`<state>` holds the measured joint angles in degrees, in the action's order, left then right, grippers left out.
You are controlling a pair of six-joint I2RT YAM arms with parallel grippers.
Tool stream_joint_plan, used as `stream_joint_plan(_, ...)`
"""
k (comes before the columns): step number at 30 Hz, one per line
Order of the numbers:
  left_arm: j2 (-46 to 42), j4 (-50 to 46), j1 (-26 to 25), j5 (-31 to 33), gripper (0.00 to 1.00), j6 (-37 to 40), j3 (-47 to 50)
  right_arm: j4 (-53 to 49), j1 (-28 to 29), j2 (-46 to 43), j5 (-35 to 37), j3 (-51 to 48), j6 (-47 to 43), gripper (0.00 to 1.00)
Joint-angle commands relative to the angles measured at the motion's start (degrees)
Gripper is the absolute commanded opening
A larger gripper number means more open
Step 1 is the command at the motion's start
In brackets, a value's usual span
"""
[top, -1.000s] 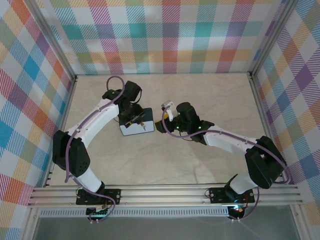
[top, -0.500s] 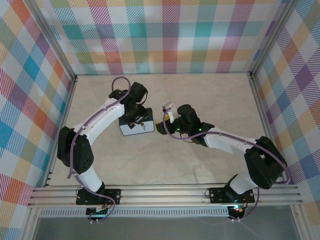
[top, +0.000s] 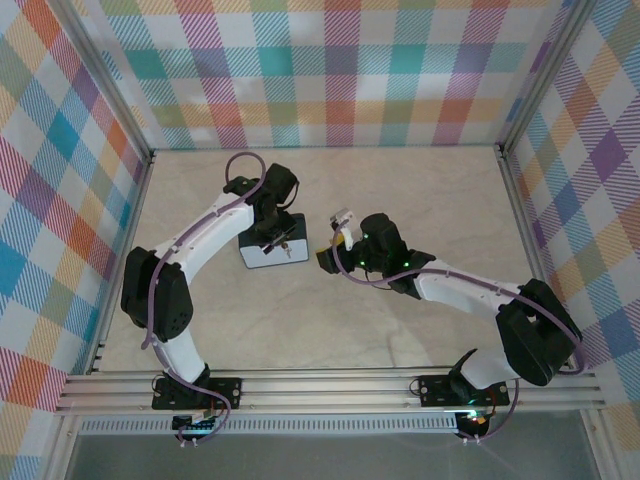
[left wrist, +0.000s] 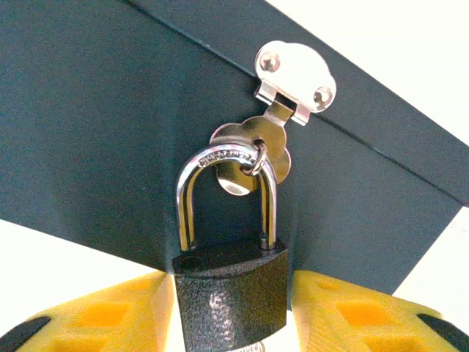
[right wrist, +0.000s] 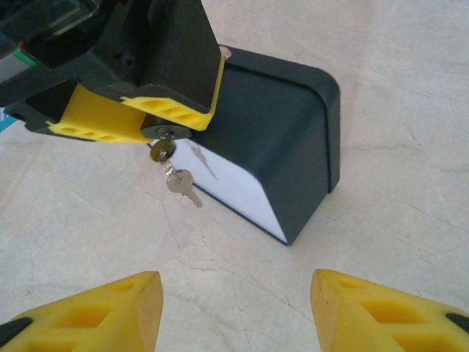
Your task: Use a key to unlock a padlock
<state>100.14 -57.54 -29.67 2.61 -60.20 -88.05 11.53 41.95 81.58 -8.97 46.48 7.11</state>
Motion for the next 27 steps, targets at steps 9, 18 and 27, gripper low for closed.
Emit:
stream_joint_plan(9,-1.1,-1.08,-0.3,-1.99,0.25,0.81,-1.96,3.74,2.53,1.82,-0.27,-0.87,-6.77,0.52)
stream_joint_plan(18,-3.81,-0.73,-0.3,-8.85,0.12,1.45,-2.38,16.21,8.24,2.59,10.25,-3.69,-30.32,0.48)
stream_joint_plan(27,-6.78,-0.98,-0.26,-12.66,0.12,1.15,-1.14,30.5,8.95,7.74,10.82,-4.73,-48.06,0.44)
